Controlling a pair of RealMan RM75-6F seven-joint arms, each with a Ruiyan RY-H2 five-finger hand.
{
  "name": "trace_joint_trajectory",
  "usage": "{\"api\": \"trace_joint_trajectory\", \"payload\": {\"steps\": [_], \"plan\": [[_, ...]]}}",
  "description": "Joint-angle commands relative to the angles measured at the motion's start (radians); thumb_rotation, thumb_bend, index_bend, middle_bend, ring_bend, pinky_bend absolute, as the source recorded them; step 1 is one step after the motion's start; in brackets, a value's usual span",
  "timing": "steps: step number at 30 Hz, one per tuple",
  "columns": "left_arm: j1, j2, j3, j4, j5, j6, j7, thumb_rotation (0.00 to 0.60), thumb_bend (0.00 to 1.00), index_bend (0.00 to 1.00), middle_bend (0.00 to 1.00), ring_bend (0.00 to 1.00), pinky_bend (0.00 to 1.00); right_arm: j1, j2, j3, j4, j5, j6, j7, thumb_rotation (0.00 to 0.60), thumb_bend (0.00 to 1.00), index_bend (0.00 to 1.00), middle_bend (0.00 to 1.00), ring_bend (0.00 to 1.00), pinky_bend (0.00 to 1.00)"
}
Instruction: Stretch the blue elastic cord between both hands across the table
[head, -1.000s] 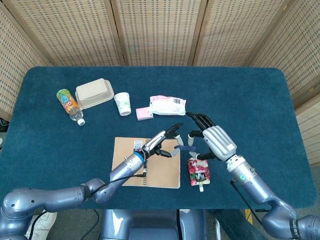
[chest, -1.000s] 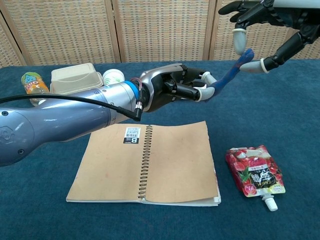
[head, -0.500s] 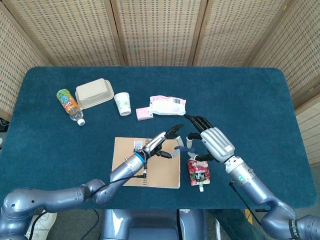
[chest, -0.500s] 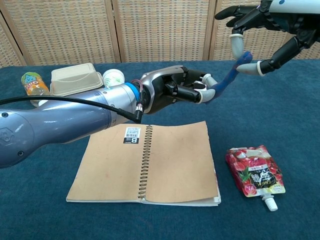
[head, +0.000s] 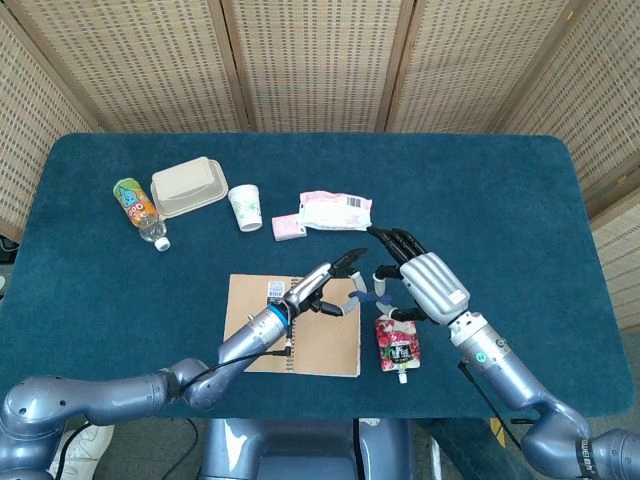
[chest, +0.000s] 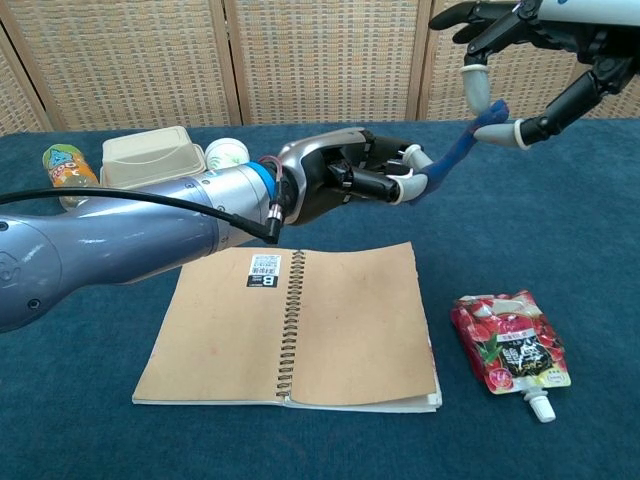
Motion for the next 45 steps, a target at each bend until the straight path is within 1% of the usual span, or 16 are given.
{"api": "trace_joint_trajectory", "payload": {"steps": [1, 10, 23, 41, 45], "plan": [[0.003, 0.006, 0.000, -0.003, -0.003, 0.003, 0.008, 0.600, 0.53, 0.82, 0.00, 0.00, 0.00, -0.007, -0.011, -0.003, 0.007, -0.013, 0.028, -0.038, 0.600, 0.86, 0.75, 0.08, 0.00, 0.00], [0.026, 0.042, 0.010, 0.003, -0.021, 0.013, 0.044, 0.600, 0.53, 0.83, 0.00, 0.00, 0.00, -0.021, -0.022, -0.006, 0.035, -0.044, 0.077, -0.071, 0.600, 0.86, 0.77, 0.09, 0.00, 0.00], [0.091, 0.121, 0.037, 0.048, 0.002, 0.025, -0.014, 0.600, 0.53, 0.83, 0.00, 0.00, 0.00, -0.038, -0.036, -0.015, 0.118, -0.058, 0.110, -0.037, 0.600, 0.86, 0.78, 0.10, 0.00, 0.00], [0.188, 0.275, 0.091, 0.138, 0.063, 0.080, -0.078, 0.600, 0.53, 0.83, 0.00, 0.00, 0.00, -0.066, -0.046, -0.019, 0.211, -0.072, 0.163, -0.030, 0.600, 0.86, 0.78, 0.11, 0.00, 0.00], [0.214, 0.323, 0.108, 0.163, 0.081, 0.099, -0.084, 0.600, 0.53, 0.83, 0.00, 0.00, 0.00, -0.074, -0.044, -0.019, 0.237, -0.070, 0.174, -0.024, 0.600, 0.86, 0.78, 0.11, 0.00, 0.00]]}}
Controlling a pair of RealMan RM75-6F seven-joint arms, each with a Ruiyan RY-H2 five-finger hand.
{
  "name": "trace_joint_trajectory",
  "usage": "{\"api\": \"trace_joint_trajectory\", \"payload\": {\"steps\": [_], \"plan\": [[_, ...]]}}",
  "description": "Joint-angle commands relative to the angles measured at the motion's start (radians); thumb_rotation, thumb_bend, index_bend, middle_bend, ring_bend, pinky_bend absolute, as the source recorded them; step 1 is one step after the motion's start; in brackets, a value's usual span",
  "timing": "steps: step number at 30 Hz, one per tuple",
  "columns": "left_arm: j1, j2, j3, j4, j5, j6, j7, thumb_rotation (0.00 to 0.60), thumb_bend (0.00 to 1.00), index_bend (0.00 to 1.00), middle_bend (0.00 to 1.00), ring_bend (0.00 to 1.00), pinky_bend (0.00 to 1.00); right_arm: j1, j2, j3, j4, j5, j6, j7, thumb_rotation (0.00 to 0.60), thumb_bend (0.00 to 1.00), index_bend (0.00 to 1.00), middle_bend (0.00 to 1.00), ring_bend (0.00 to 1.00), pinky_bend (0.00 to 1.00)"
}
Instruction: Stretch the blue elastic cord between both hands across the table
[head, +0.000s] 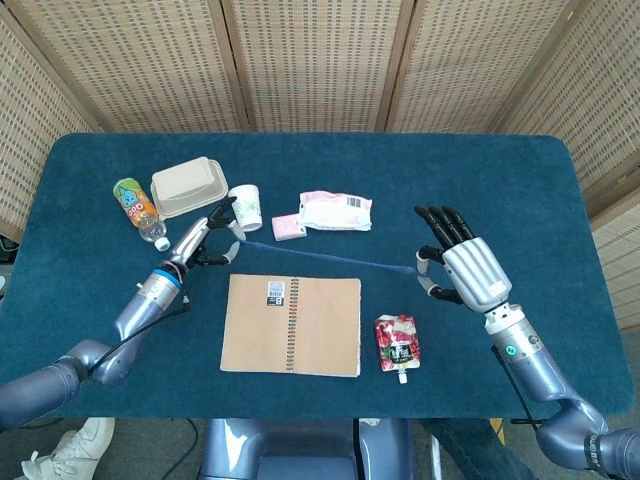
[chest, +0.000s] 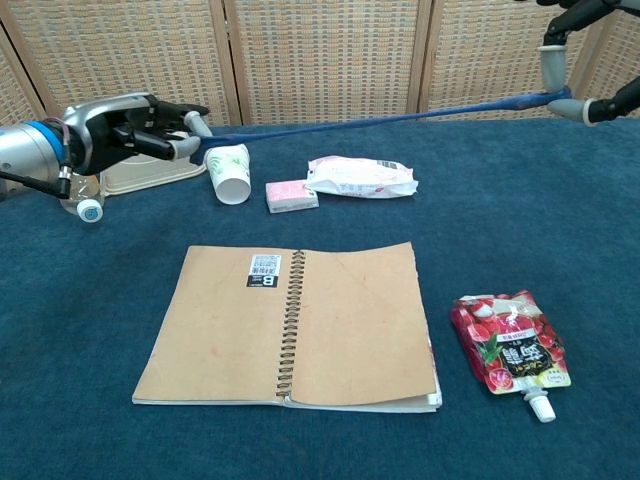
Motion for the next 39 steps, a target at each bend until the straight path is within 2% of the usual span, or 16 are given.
{"api": "trace_joint_trajectory", "payload": {"steps": [1, 14, 21, 39], "plan": [[0.022, 0.039, 0.016, 0.021, 0.018, 0.017, -0.007, 0.600, 0.53, 0.83, 0.00, 0.00, 0.00, -0.007, 0.001, -0.001, 0.018, 0.002, 0.007, 0.008, 0.600, 0.86, 0.78, 0.11, 0.00, 0.00], [0.097, 0.148, 0.055, 0.108, 0.015, 0.050, -0.002, 0.600, 0.53, 0.84, 0.00, 0.00, 0.00, -0.043, -0.009, -0.011, 0.151, 0.010, 0.043, 0.072, 0.600, 0.86, 0.78, 0.11, 0.00, 0.00], [0.146, 0.210, 0.066, 0.153, 0.009, 0.066, -0.046, 0.600, 0.53, 0.84, 0.00, 0.00, 0.00, -0.077, -0.024, -0.024, 0.259, 0.014, 0.071, 0.123, 0.600, 0.86, 0.78, 0.11, 0.00, 0.00], [0.234, 0.283, 0.092, 0.288, 0.020, 0.064, -0.215, 0.600, 0.53, 0.84, 0.00, 0.00, 0.00, -0.171, -0.042, -0.042, 0.492, 0.043, 0.137, 0.223, 0.600, 0.85, 0.78, 0.11, 0.00, 0.00]]}}
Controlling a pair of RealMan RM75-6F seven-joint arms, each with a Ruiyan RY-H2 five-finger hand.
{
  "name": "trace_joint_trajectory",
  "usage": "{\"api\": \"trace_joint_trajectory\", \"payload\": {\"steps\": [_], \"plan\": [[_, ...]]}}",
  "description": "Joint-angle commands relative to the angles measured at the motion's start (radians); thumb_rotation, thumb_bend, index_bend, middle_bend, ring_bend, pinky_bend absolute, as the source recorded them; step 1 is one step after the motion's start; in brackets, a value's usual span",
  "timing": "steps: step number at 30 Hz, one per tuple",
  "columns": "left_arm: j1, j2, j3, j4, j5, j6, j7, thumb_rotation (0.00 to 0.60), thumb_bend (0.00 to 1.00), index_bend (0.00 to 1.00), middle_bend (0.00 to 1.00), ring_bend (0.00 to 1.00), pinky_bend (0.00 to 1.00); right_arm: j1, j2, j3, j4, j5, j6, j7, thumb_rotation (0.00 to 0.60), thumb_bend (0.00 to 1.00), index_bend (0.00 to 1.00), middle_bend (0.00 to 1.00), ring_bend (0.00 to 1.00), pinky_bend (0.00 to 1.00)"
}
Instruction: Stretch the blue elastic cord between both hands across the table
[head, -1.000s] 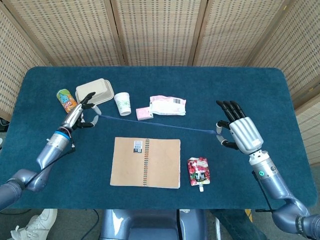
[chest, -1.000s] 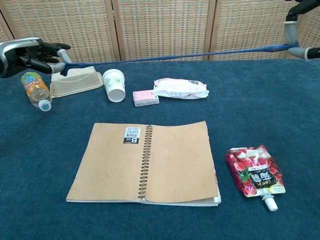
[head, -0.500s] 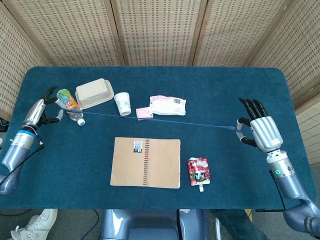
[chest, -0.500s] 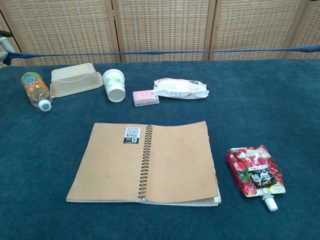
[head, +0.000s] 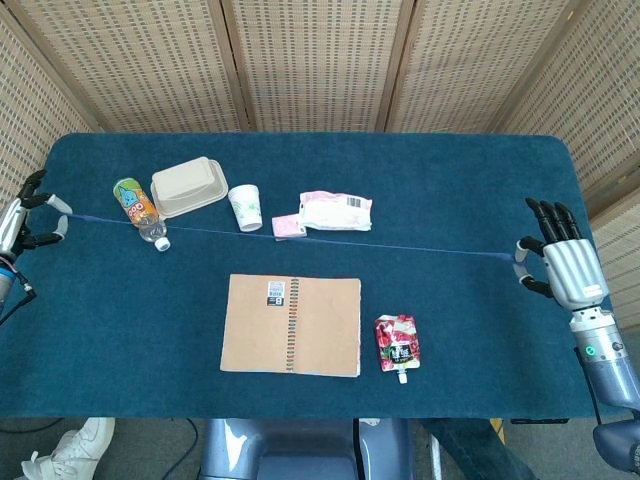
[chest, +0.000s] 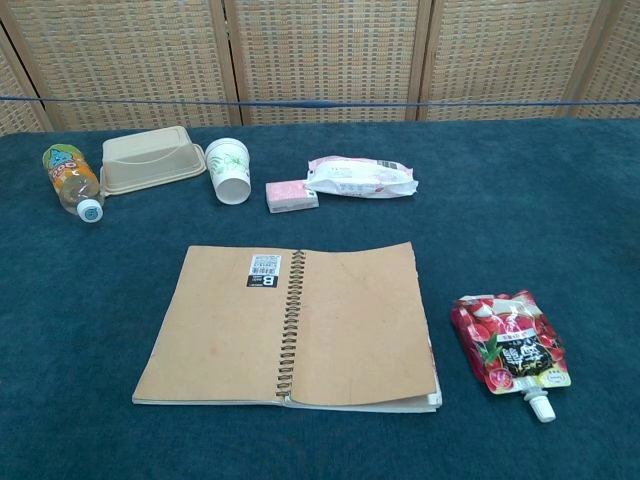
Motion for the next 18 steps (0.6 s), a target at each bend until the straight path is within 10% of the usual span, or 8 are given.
{"api": "trace_joint_trajectory", "payload": {"steps": [1, 18], "plan": [[0.015, 0.011, 0.007, 0.023, 0.012, 0.004, -0.037, 0.600, 0.53, 0.84, 0.00, 0.00, 0.00, -0.032, 0.000, -0.002, 0.058, 0.013, 0.023, 0.036, 0.600, 0.85, 0.78, 0.11, 0.00, 0.00], [0.010, 0.081, 0.016, -0.005, 0.055, 0.022, -0.052, 0.600, 0.53, 0.84, 0.00, 0.00, 0.00, -0.192, -0.038, -0.026, 0.406, 0.068, 0.064, 0.268, 0.600, 0.85, 0.78, 0.11, 0.00, 0.00]]}}
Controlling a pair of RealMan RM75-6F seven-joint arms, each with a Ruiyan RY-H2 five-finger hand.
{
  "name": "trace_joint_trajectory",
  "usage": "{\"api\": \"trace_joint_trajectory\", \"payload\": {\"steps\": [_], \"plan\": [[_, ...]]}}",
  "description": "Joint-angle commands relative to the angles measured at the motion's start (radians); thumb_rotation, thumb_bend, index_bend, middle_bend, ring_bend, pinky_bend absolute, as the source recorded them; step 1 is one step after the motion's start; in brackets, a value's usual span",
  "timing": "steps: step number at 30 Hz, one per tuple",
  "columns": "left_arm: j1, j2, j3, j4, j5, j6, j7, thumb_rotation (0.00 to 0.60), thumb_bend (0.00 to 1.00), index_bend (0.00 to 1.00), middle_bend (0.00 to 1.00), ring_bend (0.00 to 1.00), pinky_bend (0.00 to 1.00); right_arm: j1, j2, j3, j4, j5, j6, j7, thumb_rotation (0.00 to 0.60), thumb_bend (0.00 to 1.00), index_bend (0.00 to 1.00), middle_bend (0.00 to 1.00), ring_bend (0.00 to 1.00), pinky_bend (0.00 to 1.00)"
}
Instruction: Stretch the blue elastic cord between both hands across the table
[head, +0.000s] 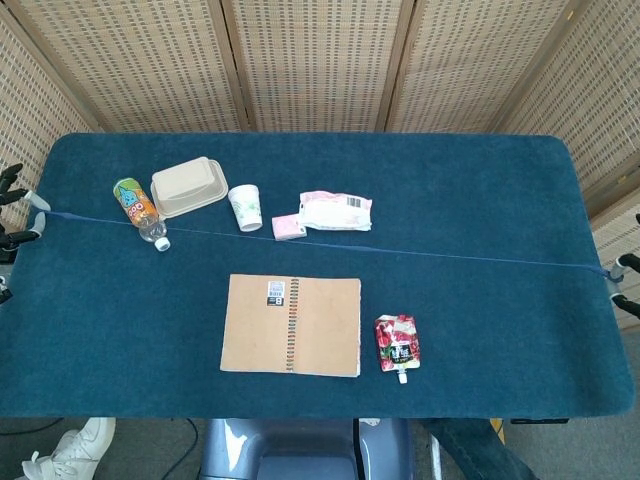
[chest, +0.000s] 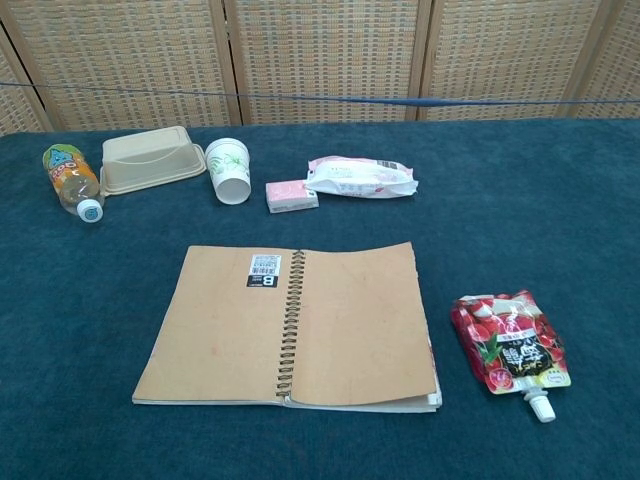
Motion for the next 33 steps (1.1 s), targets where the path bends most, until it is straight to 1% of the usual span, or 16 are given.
{"api": "trace_joint_trajectory", "payload": {"steps": [1, 6, 11, 15, 26, 33], "plan": [[-0.005, 0.024, -0.004, -0.023, -0.006, -0.007, 0.028, 0.600, 0.53, 0.84, 0.00, 0.00, 0.00, -0.039, -0.025, -0.006, 0.082, 0.014, 0.002, 0.056, 0.600, 0.85, 0.78, 0.11, 0.00, 0.00], [-0.012, 0.073, -0.008, -0.072, -0.019, -0.029, 0.077, 0.600, 0.53, 0.84, 0.00, 0.00, 0.00, -0.078, -0.058, -0.009, 0.197, 0.025, 0.000, 0.114, 0.600, 0.85, 0.78, 0.11, 0.00, 0.00], [-0.015, 0.100, -0.018, -0.095, -0.042, -0.044, 0.124, 0.600, 0.53, 0.84, 0.00, 0.00, 0.00, -0.099, -0.083, -0.006, 0.272, 0.037, -0.020, 0.156, 0.600, 0.85, 0.78, 0.11, 0.00, 0.00], [-0.021, 0.132, -0.030, -0.123, -0.068, -0.069, 0.156, 0.600, 0.53, 0.84, 0.00, 0.00, 0.00, -0.121, -0.114, 0.003, 0.363, 0.059, -0.066, 0.203, 0.600, 0.85, 0.78, 0.11, 0.00, 0.00], [-0.021, 0.147, -0.047, -0.128, -0.109, -0.109, 0.183, 0.600, 0.53, 0.84, 0.00, 0.00, 0.00, -0.152, -0.164, 0.035, 0.554, 0.110, -0.231, 0.302, 0.600, 0.85, 0.78, 0.11, 0.00, 0.00], [-0.017, 0.152, -0.053, -0.131, -0.112, -0.111, 0.183, 0.600, 0.53, 0.84, 0.00, 0.00, 0.00, -0.165, -0.168, 0.054, 0.610, 0.127, -0.295, 0.352, 0.600, 0.85, 0.78, 0.11, 0.00, 0.00]]}}
